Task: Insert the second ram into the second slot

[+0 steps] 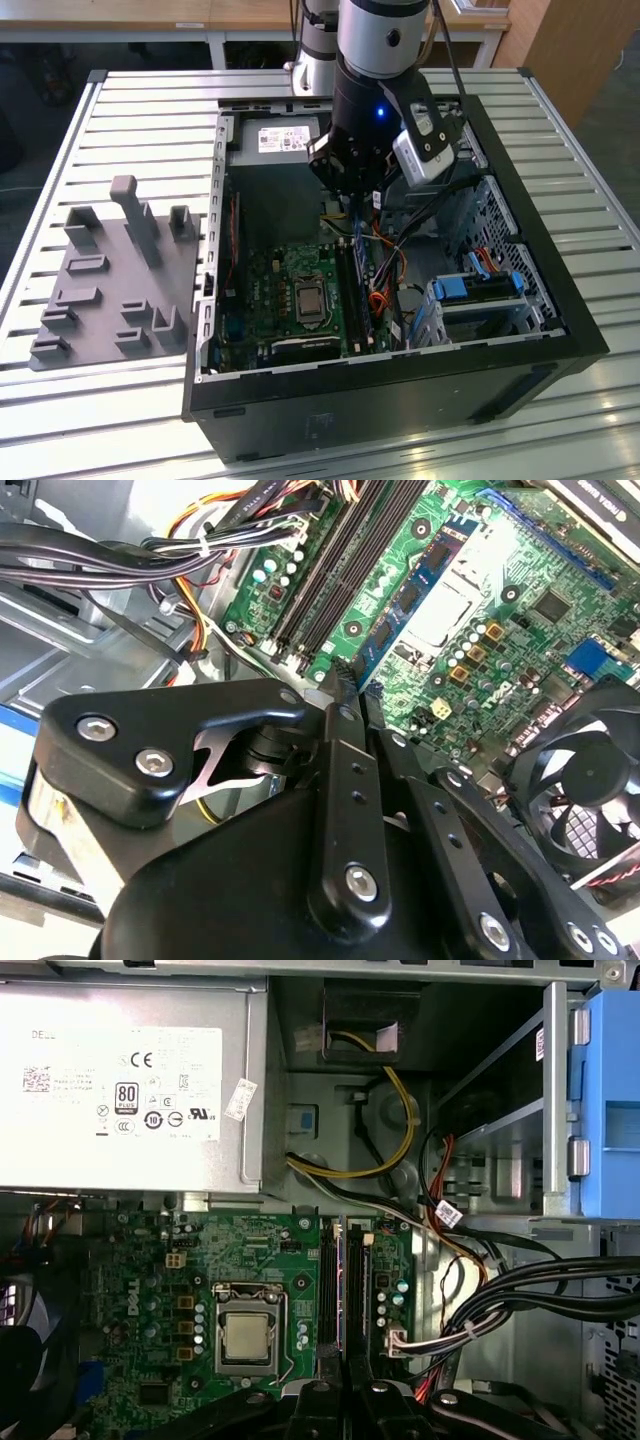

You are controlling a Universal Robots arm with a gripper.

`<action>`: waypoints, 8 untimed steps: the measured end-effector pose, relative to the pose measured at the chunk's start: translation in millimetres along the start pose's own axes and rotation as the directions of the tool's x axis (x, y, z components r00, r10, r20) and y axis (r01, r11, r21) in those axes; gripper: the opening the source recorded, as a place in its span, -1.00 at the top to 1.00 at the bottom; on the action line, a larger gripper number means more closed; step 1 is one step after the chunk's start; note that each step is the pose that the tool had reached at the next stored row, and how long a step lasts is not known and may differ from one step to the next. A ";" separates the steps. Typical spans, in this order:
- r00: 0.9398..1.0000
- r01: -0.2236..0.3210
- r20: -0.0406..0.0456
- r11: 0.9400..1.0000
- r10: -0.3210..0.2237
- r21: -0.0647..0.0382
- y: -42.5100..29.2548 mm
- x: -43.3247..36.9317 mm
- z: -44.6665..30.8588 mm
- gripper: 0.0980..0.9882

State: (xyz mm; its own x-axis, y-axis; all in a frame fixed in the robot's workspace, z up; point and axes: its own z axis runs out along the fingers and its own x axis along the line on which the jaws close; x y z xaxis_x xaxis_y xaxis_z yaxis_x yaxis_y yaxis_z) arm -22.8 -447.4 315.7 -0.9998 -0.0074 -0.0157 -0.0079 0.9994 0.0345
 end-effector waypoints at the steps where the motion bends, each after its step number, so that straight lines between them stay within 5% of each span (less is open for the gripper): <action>1: 1.000 0.000 0.000 1.000 0.000 0.000 0.0 0.0 0.7 0.91; 8: 1.000 0.000 0.000 1.000 0.000 0.000 -0.2 0.1 4.8 0.91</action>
State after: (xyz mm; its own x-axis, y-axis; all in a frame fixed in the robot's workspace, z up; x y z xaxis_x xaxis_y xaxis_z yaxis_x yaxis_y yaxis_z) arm -22.8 -447.4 311.0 -0.9998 -0.0075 -0.0157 -0.0080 0.9994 0.0345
